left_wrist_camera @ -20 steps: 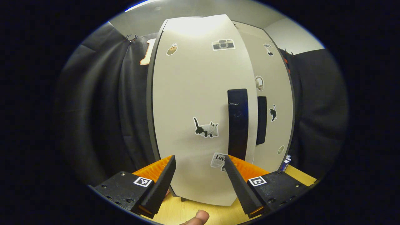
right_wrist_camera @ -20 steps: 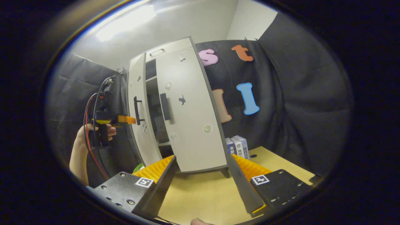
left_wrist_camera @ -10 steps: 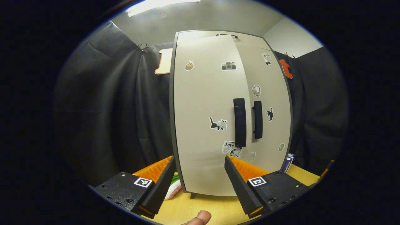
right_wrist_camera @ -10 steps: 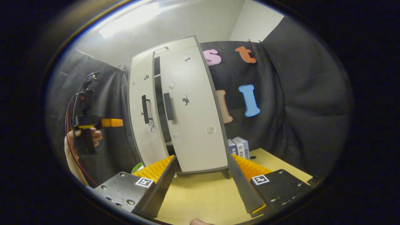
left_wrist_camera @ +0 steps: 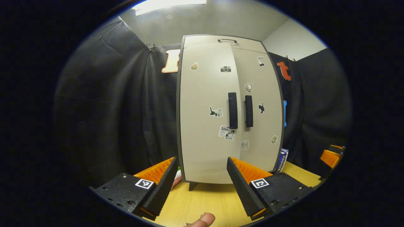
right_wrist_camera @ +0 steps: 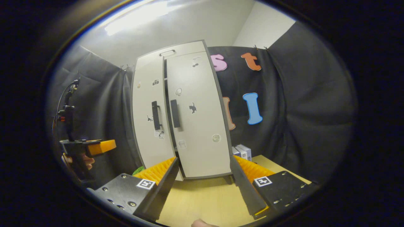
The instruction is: Grab one shoe with the right hand and put it into the shoe cabinet, grab the other shoe with the left hand and put it into the shoe cabinet; then close the right door with the right hand and the left door with the left hand.
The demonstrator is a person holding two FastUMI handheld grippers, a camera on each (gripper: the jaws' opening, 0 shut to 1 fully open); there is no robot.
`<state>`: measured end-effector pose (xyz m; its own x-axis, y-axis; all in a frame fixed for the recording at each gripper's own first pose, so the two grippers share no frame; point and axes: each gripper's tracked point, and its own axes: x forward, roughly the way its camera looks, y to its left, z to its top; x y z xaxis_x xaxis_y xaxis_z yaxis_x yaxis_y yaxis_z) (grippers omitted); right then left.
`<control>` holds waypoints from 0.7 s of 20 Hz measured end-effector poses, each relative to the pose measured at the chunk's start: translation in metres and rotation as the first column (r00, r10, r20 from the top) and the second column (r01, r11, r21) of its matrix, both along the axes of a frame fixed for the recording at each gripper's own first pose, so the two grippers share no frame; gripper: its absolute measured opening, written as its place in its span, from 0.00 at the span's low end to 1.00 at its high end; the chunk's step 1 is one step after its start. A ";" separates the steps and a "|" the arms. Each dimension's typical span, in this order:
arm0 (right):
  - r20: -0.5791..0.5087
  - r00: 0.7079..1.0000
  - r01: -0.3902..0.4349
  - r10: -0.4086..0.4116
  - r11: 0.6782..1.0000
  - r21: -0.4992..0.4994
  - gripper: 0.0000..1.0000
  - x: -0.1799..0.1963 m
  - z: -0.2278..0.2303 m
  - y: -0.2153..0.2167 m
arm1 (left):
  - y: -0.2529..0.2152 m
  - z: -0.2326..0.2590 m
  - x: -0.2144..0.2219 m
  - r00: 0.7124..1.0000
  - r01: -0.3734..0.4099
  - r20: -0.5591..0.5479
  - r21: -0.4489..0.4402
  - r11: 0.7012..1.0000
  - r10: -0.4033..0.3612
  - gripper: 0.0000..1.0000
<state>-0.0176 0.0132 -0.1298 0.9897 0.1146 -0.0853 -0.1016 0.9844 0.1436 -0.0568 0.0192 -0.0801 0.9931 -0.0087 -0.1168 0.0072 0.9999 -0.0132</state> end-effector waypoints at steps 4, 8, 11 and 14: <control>0.031 0.999 0.019 -0.017 0.998 -0.058 0.98 0.008 0.023 0.002 | -0.012 0.001 -0.022 1.000 0.023 0.018 0.004 1.000 -0.023 0.96; 0.038 0.999 0.038 -0.035 0.996 -0.082 0.98 0.015 0.040 0.001 | -0.021 0.002 -0.036 0.999 0.020 0.027 -0.010 1.000 -0.020 0.96; 0.049 0.997 0.061 -0.056 0.991 -0.117 0.98 0.018 0.047 -0.003 | -0.022 0.007 -0.046 0.999 0.018 0.037 -0.003 1.000 -0.018 0.96; 0.041 0.998 0.060 -0.055 0.988 -0.140 0.98 0.014 0.038 0.002 | -0.026 0.007 -0.048 0.999 0.019 0.038 -0.014 1.000 -0.018 0.96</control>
